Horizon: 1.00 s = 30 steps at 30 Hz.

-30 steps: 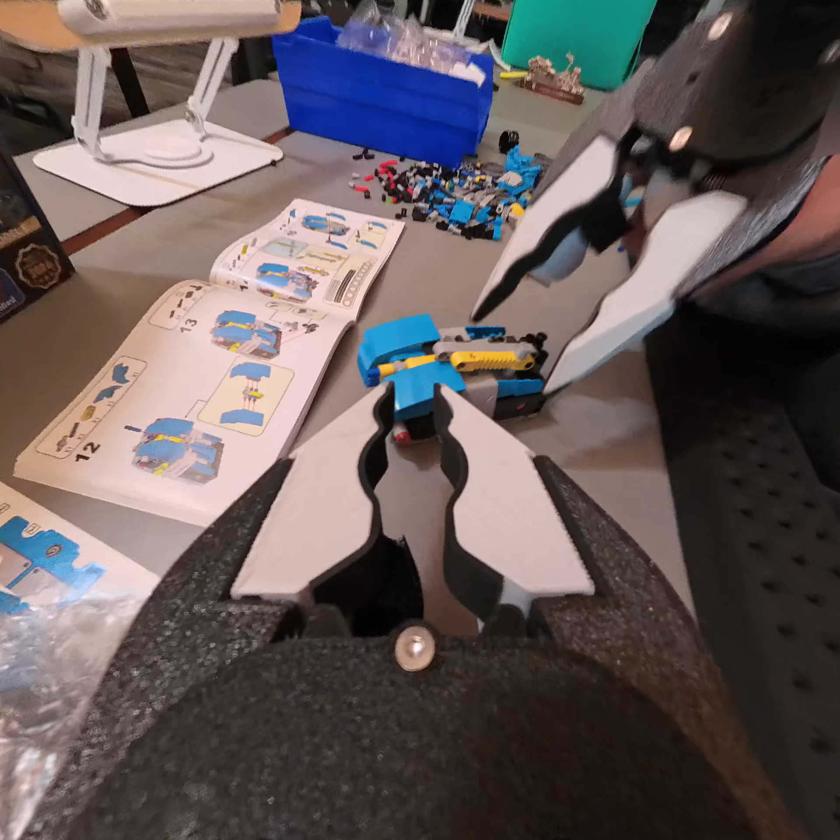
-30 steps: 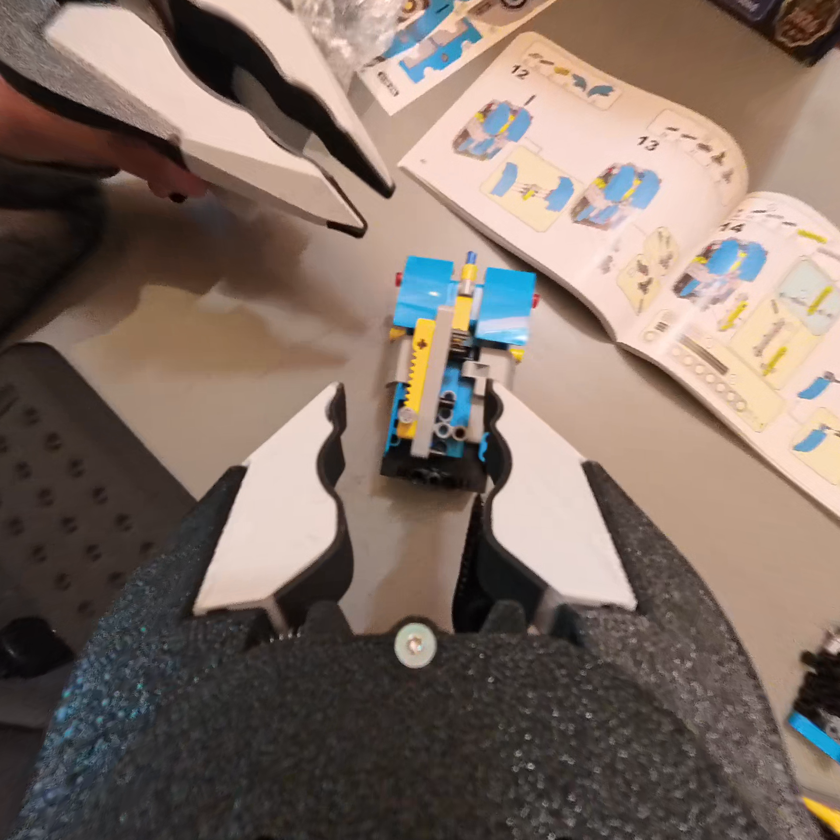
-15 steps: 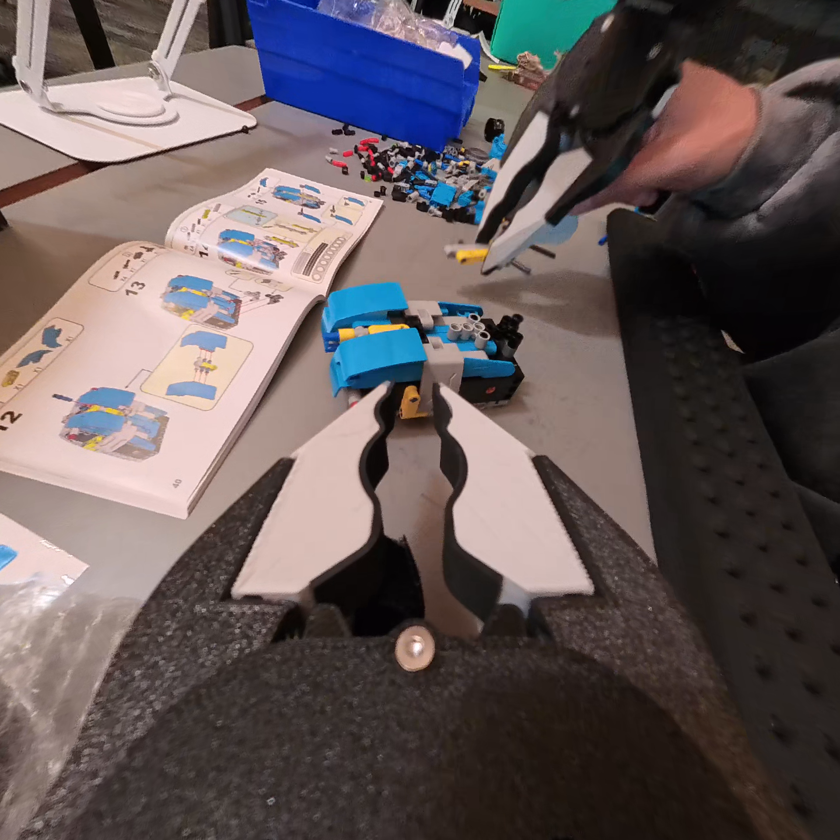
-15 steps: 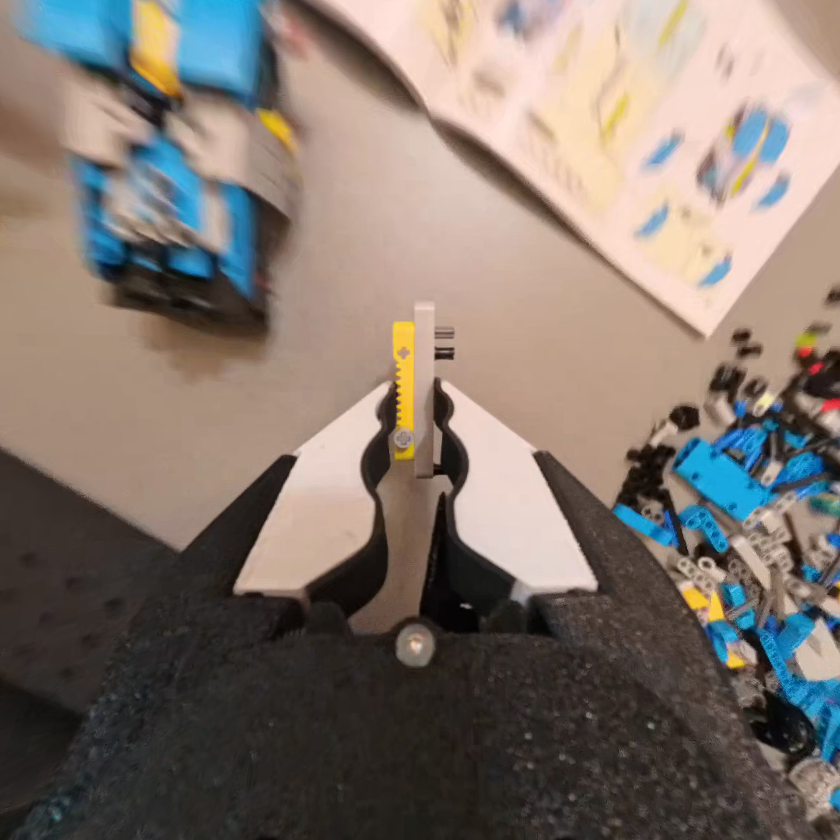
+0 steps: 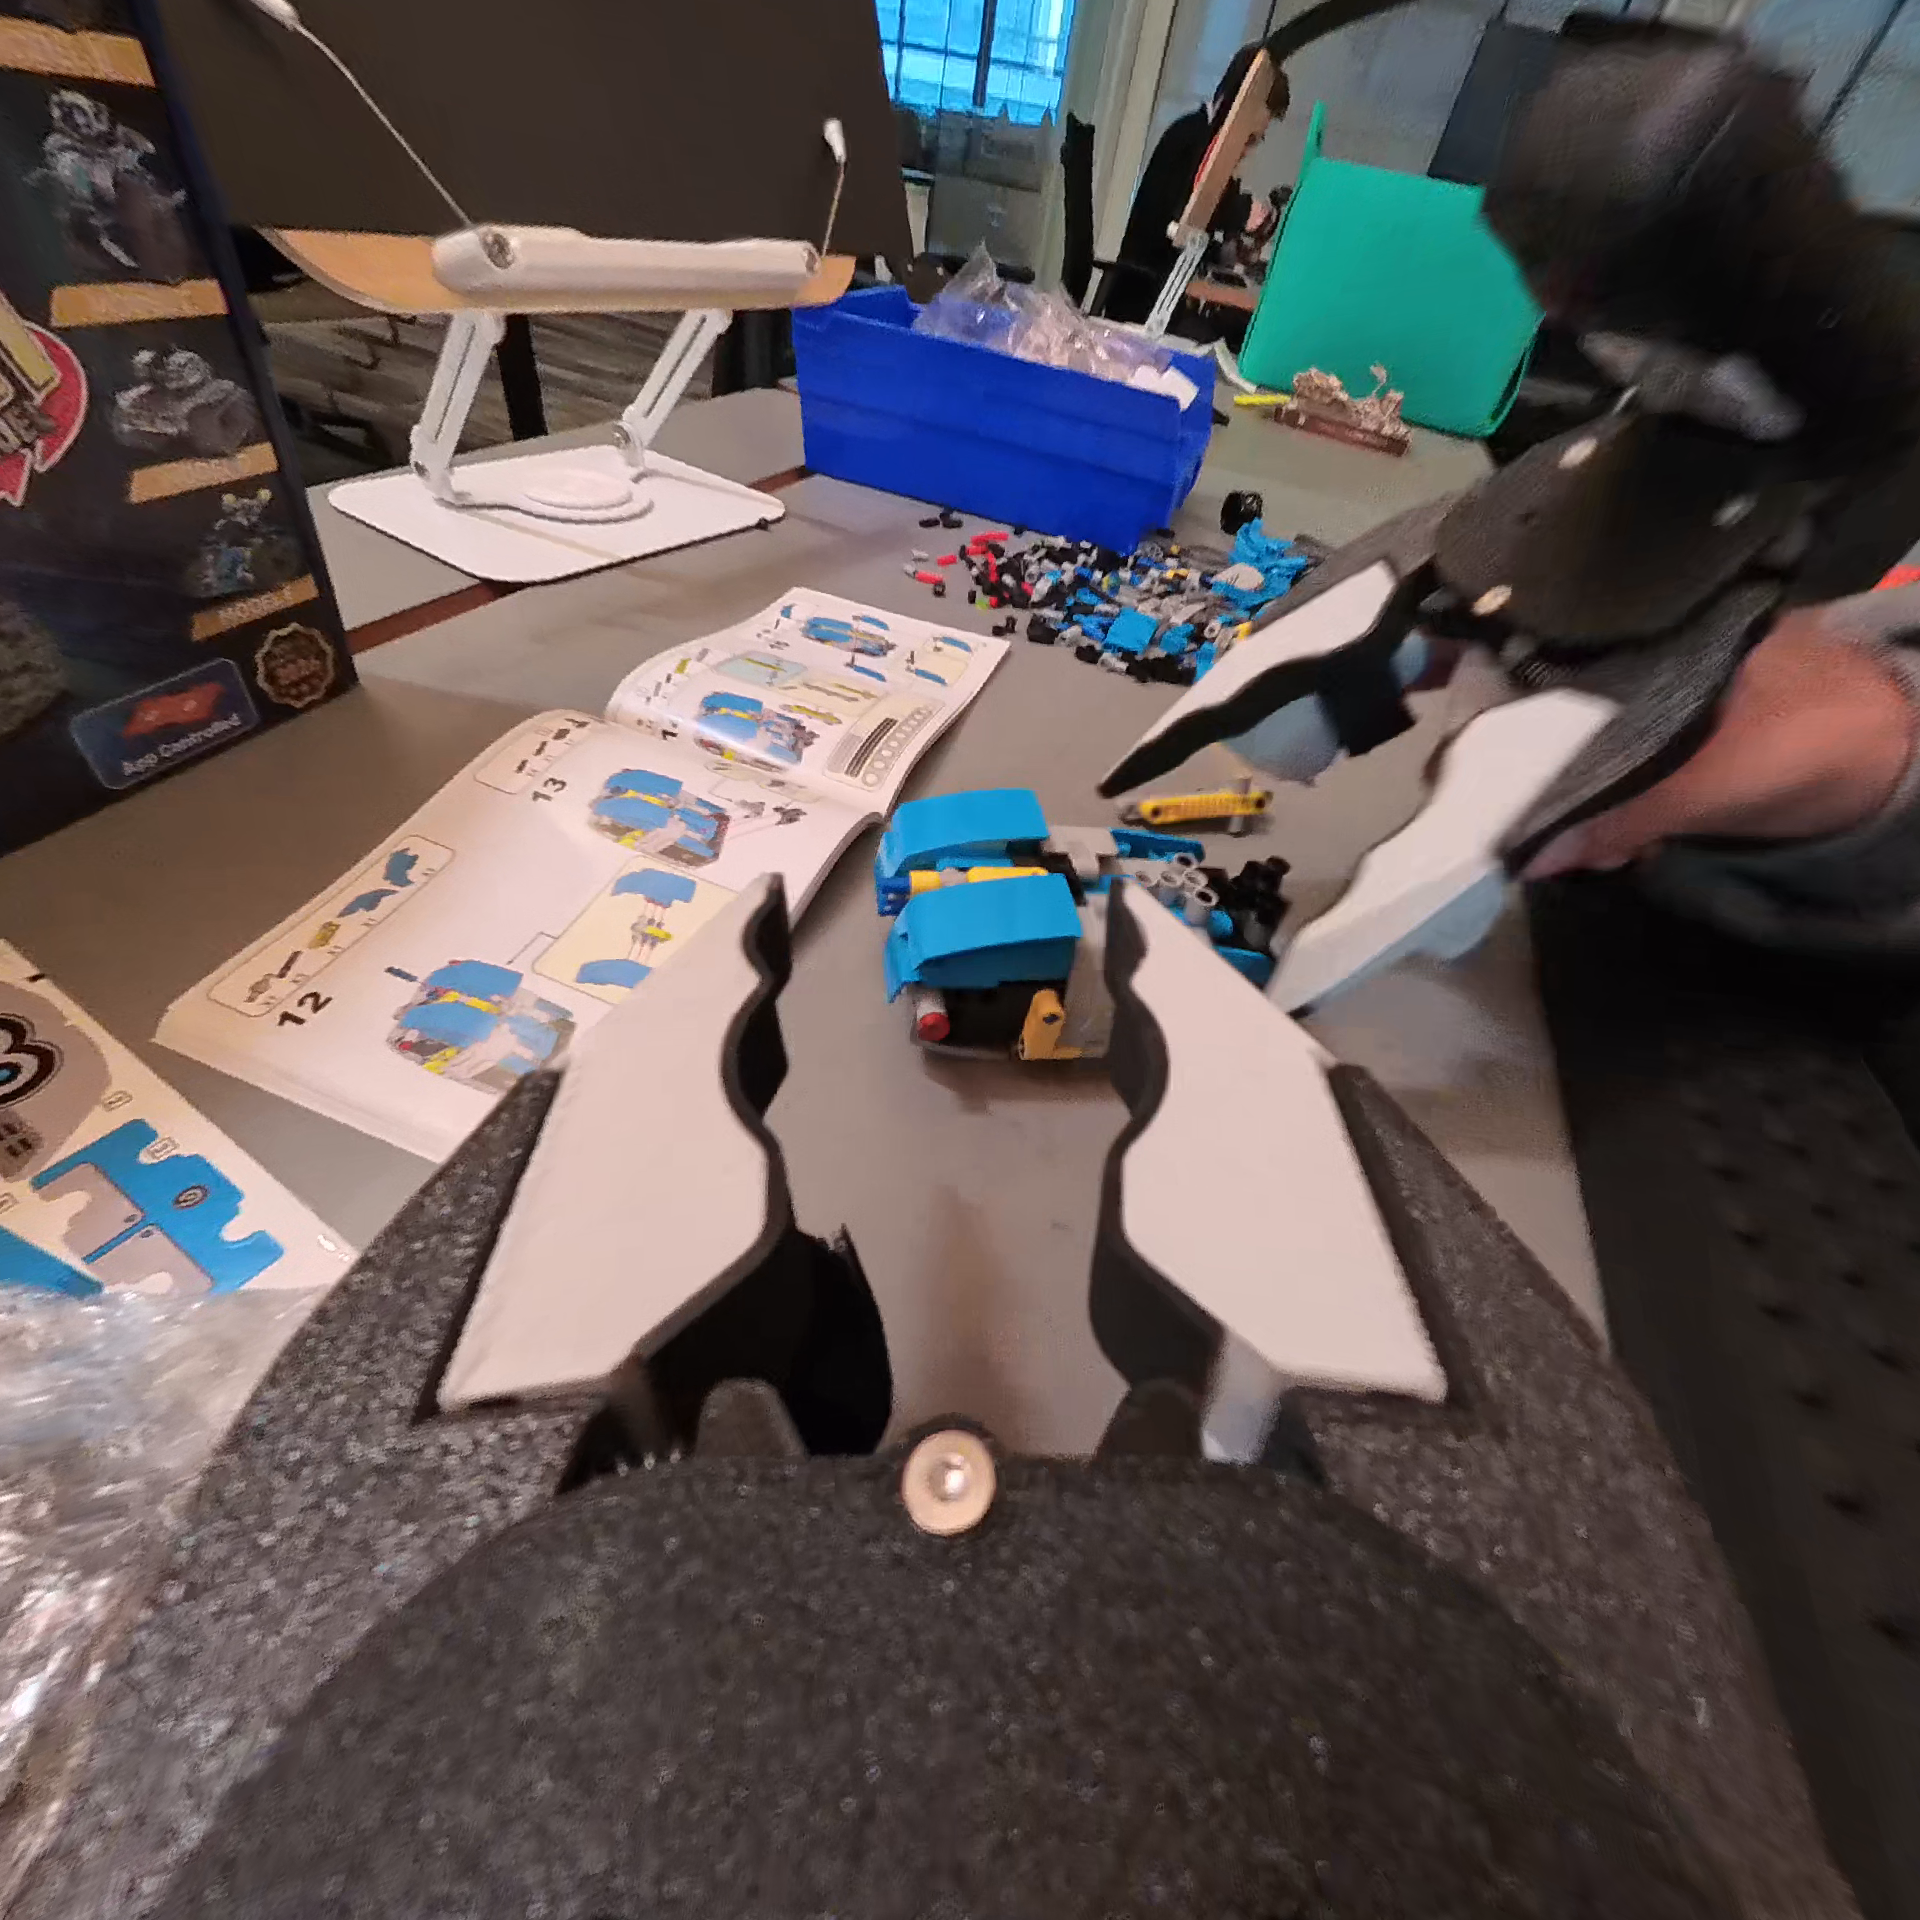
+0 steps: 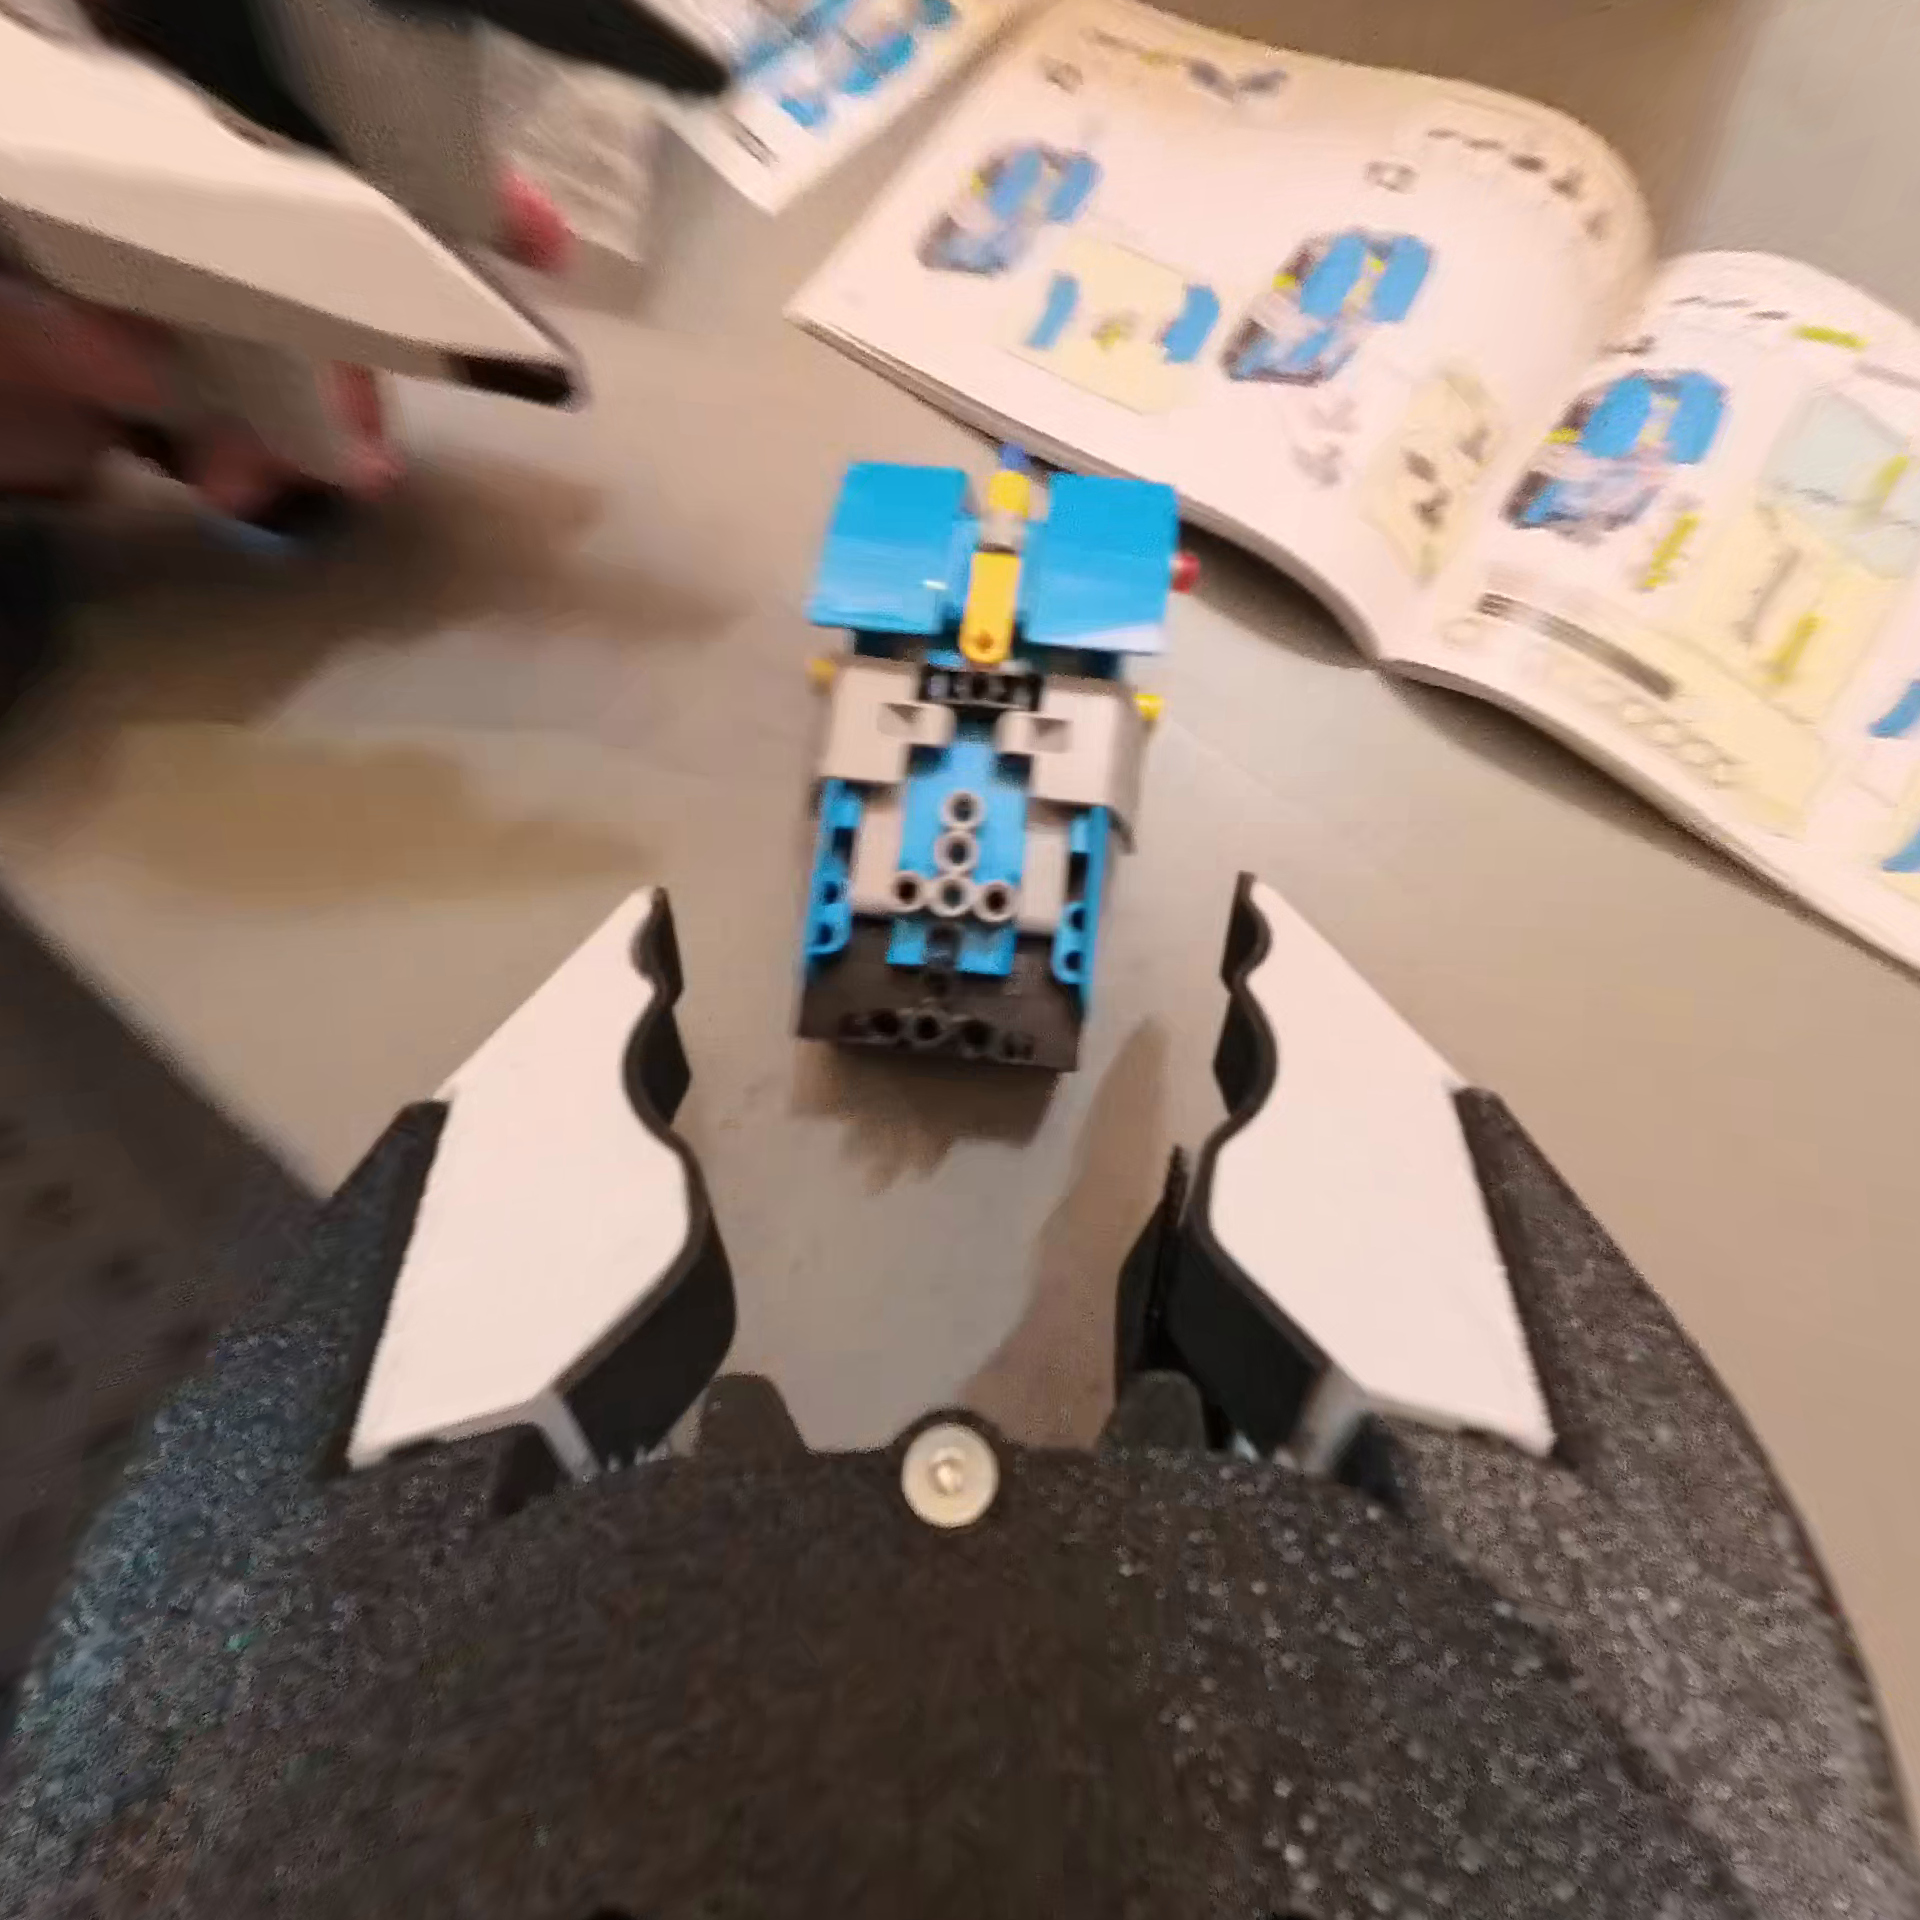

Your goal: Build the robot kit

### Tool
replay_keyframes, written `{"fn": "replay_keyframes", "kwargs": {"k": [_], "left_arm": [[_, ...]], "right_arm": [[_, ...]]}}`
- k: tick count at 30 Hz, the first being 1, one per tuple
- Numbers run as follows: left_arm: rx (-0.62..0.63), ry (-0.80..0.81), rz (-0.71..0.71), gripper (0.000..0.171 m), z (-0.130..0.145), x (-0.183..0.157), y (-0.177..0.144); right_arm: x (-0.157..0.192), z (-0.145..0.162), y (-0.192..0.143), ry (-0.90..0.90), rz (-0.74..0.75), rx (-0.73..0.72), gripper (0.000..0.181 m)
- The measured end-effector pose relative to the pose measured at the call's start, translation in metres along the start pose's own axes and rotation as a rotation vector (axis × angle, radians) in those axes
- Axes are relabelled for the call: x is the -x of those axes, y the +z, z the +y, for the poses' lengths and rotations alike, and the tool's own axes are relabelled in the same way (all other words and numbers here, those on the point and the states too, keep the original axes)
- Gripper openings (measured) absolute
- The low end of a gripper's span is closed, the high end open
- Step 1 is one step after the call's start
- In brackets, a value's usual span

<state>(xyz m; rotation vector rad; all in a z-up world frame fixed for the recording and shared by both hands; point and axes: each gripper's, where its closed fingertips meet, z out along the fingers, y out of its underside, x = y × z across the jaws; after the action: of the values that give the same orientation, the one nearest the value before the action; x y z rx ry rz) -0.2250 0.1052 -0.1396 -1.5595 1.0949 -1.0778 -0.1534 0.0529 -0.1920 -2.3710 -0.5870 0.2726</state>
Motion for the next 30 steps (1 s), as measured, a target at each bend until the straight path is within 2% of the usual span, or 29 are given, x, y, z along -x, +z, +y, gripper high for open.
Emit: {"fn": "replay_keyframes", "kwargs": {"k": [1, 4, 5, 7, 9, 13, 16, 19, 23, 25, 30], "left_arm": [[-0.015, -0.011, 0.015, 0.063, -0.002, -0.002, -0.001], [-0.067, -0.046, 0.079, 0.067, -0.011, -0.01, -0.004], [-0.085, -0.057, 0.099, 0.068, -0.014, -0.013, -0.006], [-0.108, -0.088, 0.129, 0.073, -0.018, -0.016, -0.008], [-0.124, -0.137, 0.14, 0.075, -0.021, -0.014, -0.009], [-0.158, -0.308, 0.15, 0.08, -0.022, -0.004, -0.008], [-0.184, -0.472, 0.215, 0.091, -0.024, -0.012, 0.001], [-0.209, -0.631, 0.344, 0.101, -0.027, -0.033, 0.013], [-0.324, -0.771, 0.494, 0.097, -0.046, -0.055, 0.014], [-0.326, -0.793, 0.493, 0.085, -0.044, -0.057, 0.018], [-0.324, -0.801, 0.573, 0.083, -0.046, -0.063, 0.016]], "right_arm": [[-0.006, 0.001, 0.007, -0.016, 0.06, 0.016, 0.102], [0.0, 0.016, 0.027, 0.043, 0.001, 0.15, 0.092], [-0.001, 0.022, 0.031, 0.044, 0.002, 0.203, 0.073], [-0.002, 0.02, 0.03, 0.046, -0.014, 0.21, 0.067], [0.0, 0.014, 0.028, 0.131, -0.108, 0.166, 0.067], [0.015, -0.01, 0.006, 0.421, -0.489, -0.004, 0.066], [0.027, -0.036, -0.018, 0.489, -0.706, -0.174, 0.067], [0.046, -0.06, -0.036, 0.398, -0.785, -0.332, 0.067], [0.064, -0.074, -0.032, 0.389, -0.793, -0.394, 0.067], [0.07, -0.078, -0.031, 0.435, -0.832, -0.444, 0.067], [0.074, -0.08, -0.032, 0.401, -0.813, -0.474, 0.068]]}}
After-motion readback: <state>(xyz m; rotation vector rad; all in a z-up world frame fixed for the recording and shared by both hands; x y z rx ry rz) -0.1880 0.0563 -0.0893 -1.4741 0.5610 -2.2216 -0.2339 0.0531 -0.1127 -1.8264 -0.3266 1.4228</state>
